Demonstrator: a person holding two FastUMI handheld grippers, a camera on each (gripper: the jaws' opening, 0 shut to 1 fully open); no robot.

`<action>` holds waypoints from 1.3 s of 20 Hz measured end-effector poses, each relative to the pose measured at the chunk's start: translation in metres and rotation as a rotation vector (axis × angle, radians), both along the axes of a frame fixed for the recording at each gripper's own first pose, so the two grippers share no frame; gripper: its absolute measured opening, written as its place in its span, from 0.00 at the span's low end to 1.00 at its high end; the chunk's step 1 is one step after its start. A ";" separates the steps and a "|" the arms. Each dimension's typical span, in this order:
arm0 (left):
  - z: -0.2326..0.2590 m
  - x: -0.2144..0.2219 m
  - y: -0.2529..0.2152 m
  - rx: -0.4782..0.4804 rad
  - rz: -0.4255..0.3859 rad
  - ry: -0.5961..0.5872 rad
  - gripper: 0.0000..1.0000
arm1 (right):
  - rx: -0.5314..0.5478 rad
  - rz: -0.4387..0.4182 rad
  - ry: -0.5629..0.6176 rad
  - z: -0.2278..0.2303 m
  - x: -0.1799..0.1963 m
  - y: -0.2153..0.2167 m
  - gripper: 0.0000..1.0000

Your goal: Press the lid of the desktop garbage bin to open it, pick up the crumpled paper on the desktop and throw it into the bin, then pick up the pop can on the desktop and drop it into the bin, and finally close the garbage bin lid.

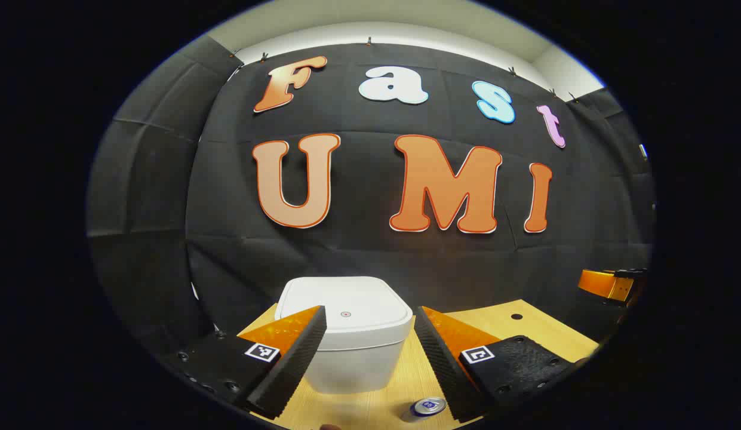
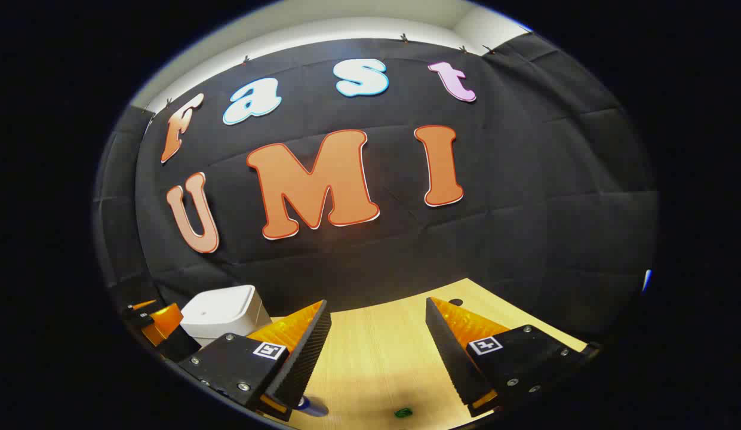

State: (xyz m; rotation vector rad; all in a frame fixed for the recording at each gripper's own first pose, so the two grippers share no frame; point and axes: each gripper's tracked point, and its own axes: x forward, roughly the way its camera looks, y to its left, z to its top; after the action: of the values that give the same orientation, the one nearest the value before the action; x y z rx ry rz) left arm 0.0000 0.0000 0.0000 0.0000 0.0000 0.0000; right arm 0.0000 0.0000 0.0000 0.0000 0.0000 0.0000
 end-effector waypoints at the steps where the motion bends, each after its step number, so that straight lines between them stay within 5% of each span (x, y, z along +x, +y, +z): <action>1: 0.002 0.000 -0.003 -0.003 0.001 -0.003 0.94 | -0.012 0.014 0.003 0.000 0.003 0.000 0.95; 4: 0.003 0.004 -0.010 -0.009 0.032 -0.005 0.94 | -0.093 0.027 0.009 0.000 0.010 -0.007 0.95; 11: 0.005 -0.001 -0.015 -0.034 0.096 -0.014 0.94 | -0.073 0.071 0.028 0.004 0.013 -0.017 0.95; 26: 0.011 0.003 -0.034 -0.010 0.006 -0.009 0.94 | -0.145 0.098 0.011 0.004 0.008 -0.014 0.95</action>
State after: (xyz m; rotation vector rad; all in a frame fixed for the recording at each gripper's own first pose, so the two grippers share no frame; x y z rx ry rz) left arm 0.0032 -0.0342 0.0108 -0.0100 -0.0087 0.0059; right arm 0.0082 -0.0137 0.0041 -0.1446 0.0113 0.0983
